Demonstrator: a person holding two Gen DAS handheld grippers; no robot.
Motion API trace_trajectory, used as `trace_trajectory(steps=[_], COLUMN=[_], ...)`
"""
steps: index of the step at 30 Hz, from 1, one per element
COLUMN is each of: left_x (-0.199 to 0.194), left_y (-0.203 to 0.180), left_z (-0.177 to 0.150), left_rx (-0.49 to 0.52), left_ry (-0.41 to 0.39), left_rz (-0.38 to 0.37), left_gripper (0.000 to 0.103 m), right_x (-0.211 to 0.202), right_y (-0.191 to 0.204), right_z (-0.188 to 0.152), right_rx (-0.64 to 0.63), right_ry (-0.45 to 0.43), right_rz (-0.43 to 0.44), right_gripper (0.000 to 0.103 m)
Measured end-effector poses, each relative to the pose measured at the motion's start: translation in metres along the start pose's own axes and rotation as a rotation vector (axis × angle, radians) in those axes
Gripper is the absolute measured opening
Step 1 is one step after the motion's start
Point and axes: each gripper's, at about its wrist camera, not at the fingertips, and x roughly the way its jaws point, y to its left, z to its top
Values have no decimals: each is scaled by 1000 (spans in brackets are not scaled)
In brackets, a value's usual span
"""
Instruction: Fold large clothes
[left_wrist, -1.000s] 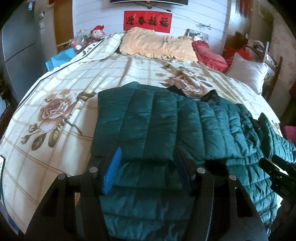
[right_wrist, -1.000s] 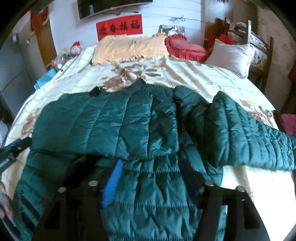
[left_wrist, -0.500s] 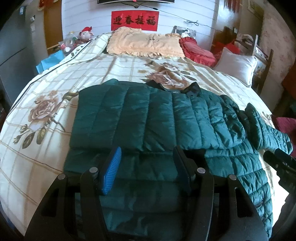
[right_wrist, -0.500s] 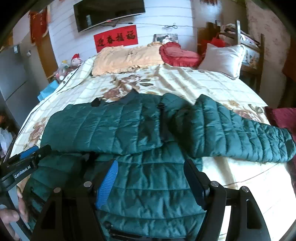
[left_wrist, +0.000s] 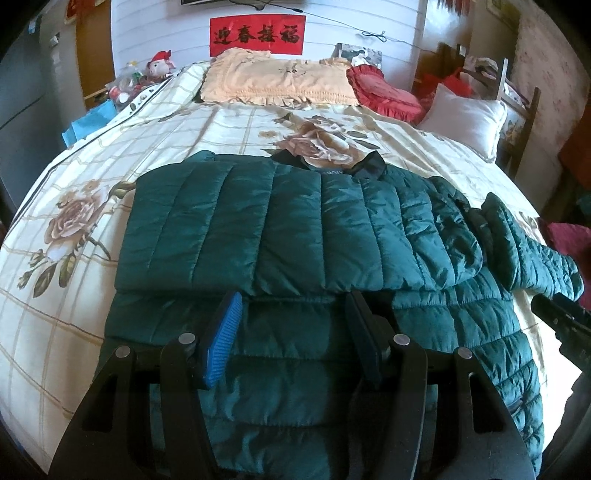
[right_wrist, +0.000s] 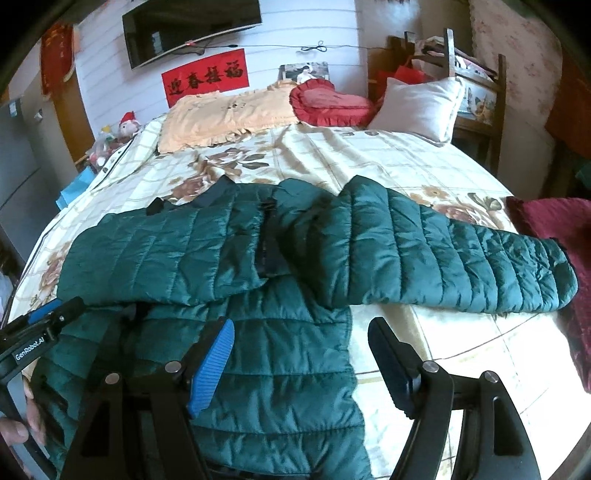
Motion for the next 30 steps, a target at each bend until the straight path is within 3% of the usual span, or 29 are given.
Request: trace_trajectory(steps=[17, 27, 30], left_x=[10, 15, 16], left_y=[4, 1, 1], left_z=[0, -2, -2], left_rx=[-17, -11, -15], left_ry=[24, 37, 34], left_rz=[-1, 0, 3], left_gripper=[58, 58, 58], right_x=[14, 17, 13], right_y=[-45, -131, -165], right_z=[-2, 10, 12], right_rx=[52, 188, 262], right_ry=[27, 23, 5], right_rz=[-69, -195, -235], right_gripper=[74, 74, 81])
